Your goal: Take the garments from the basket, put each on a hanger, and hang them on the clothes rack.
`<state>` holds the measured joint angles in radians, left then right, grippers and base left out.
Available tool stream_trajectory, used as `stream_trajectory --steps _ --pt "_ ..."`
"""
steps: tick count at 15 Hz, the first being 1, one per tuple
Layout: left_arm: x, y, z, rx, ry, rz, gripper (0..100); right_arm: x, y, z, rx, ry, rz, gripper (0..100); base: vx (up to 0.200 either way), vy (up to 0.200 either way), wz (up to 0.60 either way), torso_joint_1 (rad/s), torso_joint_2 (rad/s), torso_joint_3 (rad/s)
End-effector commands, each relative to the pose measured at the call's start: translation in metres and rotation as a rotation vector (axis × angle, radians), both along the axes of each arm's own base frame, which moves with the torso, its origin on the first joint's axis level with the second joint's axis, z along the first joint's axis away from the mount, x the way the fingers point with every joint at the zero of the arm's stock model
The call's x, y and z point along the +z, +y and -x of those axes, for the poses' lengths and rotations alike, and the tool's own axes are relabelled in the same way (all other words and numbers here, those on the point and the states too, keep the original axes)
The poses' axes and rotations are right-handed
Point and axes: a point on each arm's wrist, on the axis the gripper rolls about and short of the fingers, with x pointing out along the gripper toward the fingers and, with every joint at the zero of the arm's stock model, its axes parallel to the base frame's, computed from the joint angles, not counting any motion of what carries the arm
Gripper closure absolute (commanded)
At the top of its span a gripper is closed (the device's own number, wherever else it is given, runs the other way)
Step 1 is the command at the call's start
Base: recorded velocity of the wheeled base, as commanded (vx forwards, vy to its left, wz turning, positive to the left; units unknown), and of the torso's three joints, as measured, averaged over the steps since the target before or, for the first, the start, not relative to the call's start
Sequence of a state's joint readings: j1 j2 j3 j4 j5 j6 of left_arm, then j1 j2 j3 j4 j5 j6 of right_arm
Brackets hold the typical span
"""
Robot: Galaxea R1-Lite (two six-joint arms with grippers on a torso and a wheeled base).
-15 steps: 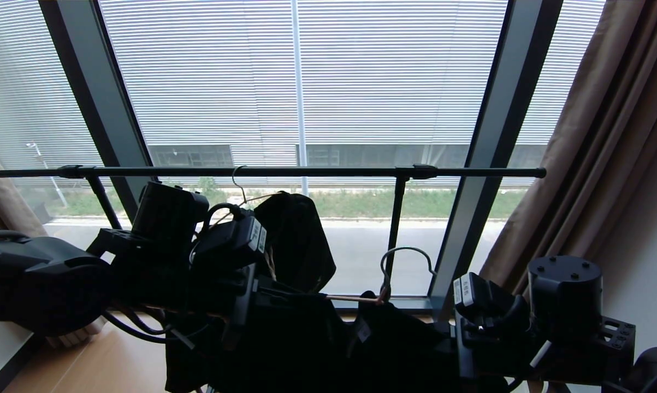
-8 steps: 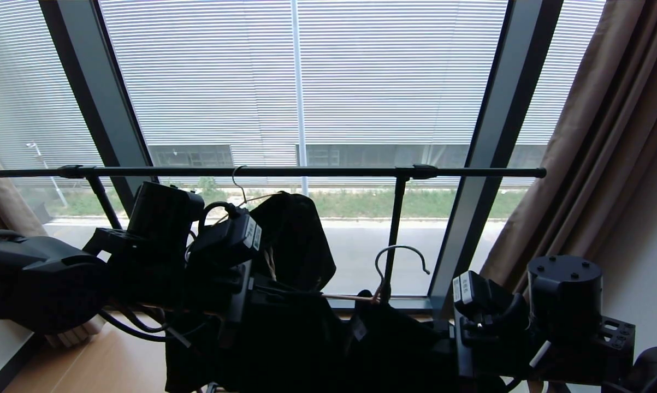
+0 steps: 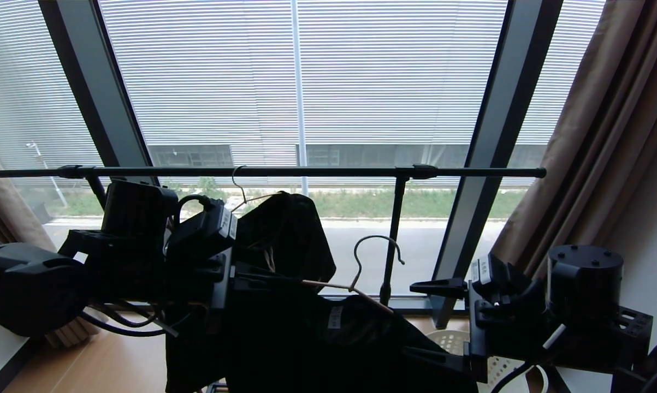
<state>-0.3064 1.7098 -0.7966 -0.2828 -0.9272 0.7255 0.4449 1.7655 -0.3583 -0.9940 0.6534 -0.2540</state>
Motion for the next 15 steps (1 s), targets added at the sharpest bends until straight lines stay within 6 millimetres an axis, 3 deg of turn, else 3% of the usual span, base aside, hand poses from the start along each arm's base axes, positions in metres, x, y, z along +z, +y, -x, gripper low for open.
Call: stream_trajectory --steps 1,11,15 --pt "0.005 0.015 0.003 0.035 -0.011 0.015 100 0.008 -0.006 0.0 -0.005 -0.024 -0.02 0 0.0 0.0 0.0 0.0 0.0 0.0" --pt "0.027 0.058 0.008 0.189 0.007 0.087 100 0.007 -0.008 0.0 -0.01 -0.02 -0.017 0 0.0 0.0 0.0 0.0 0.0 0.0" --pt "0.038 0.075 0.012 0.216 0.032 0.168 100 -0.01 -0.016 -0.021 -0.072 0.025 0.006 0 0.0 0.0 0.0 0.0 0.0 0.0"
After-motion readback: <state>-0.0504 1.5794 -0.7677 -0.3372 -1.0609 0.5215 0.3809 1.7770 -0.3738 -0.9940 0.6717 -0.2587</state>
